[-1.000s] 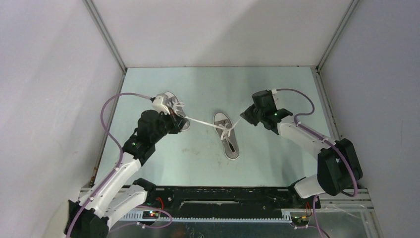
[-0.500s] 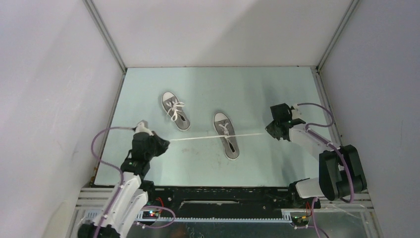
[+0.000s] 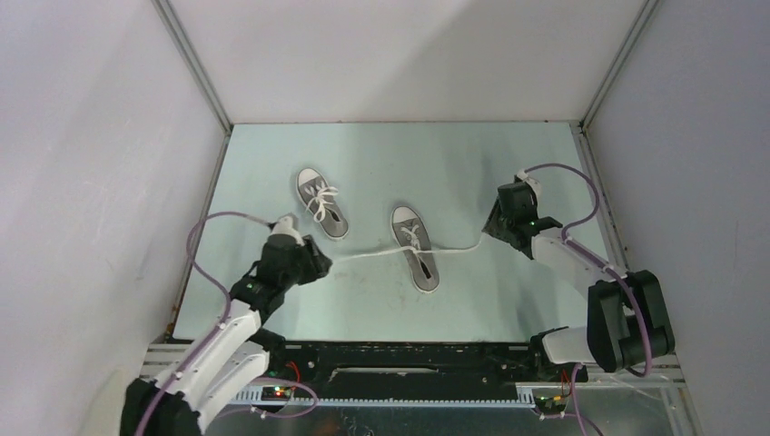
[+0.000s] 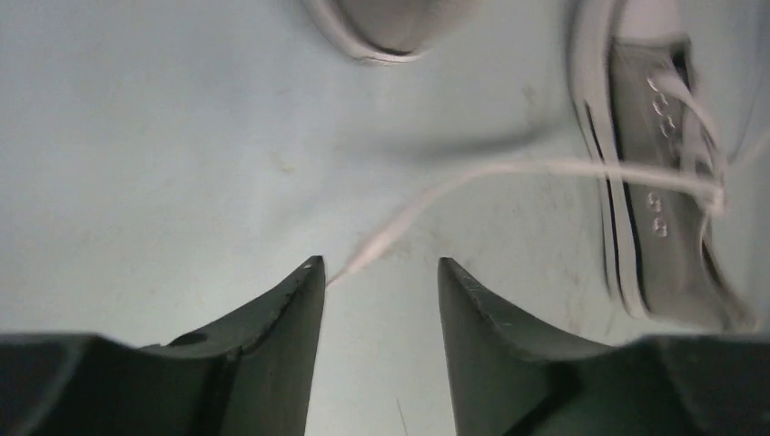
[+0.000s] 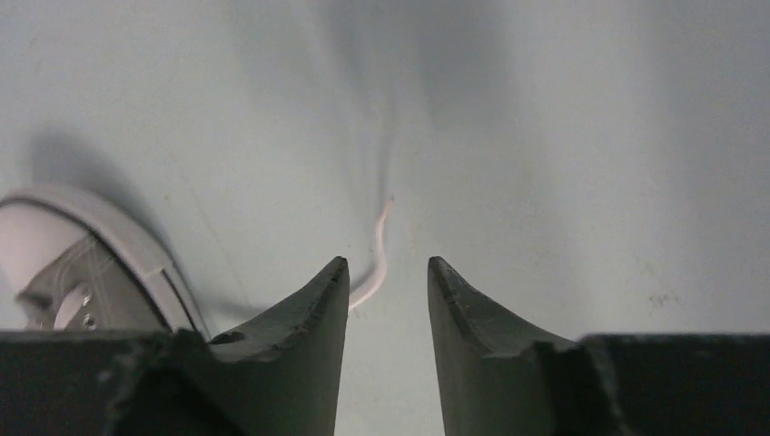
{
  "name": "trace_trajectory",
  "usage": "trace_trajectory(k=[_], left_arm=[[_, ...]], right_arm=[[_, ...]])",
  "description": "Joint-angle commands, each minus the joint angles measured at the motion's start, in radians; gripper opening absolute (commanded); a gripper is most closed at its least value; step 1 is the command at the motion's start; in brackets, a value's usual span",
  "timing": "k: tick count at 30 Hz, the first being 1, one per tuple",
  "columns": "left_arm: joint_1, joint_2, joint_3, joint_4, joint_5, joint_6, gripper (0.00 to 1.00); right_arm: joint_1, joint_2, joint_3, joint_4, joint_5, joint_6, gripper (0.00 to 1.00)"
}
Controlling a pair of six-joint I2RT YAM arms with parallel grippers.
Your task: Tie the shoes
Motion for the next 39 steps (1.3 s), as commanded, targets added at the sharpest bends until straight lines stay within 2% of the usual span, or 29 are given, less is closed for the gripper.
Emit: trace_trajectory(k=[1,3,7,11,15,19,23,28,31,35,39], left_arm=[[-0.259,0.022,0.142,-0.109,-0.291,0.073,0.66],[-0.361,0.074,0.187,-0.117,-0.33,0.126,0.68],[-0.526,0.206,0.26,-0.022,-0.303,0.273,0.67],[-0.569,0.385,0.369,0.014,-0.281,0.384,0.65],[-0.57,0.545,0.49,0.032,-0.302,0.464,0.65],[-0.569,0.723,0.628,-0.013,-0.206,0.556,0.66],[-0.566,0.875,0.714,-0.037,-0.16,0.587,0.65],[-0.514,0.95,0.725,-0.017,-0.046,0.574,0.64],[-0.469,0.966,0.715,-0.009,0.034,0.574,0.56],[-0.439,0.988,0.704,-0.004,0.022,0.59,0.56],[-0.426,1.058,0.744,-0.061,0.039,0.606,0.45]], right_arm=[[0.021,-0.063,0.044,0.05,-0.172,-0.226,0.42],[0.035,-0.082,0.044,0.02,-0.215,-0.271,0.43],[0.116,-0.142,0.039,-0.036,-0.292,-0.358,0.5],[0.161,-0.19,0.037,-0.095,-0.369,-0.399,0.53],[0.167,-0.241,0.025,-0.148,-0.42,-0.414,0.53],[0.154,-0.332,-0.02,-0.13,-0.451,-0.393,0.56],[0.142,-0.406,-0.048,-0.114,-0.474,-0.386,0.6],[0.104,-0.418,-0.049,-0.112,-0.502,-0.385,0.61],[0.101,-0.406,-0.049,-0.106,-0.514,-0.379,0.6],[0.143,-0.403,-0.049,-0.094,-0.463,-0.391,0.6],[0.154,-0.389,-0.049,-0.09,-0.469,-0.378,0.59]])
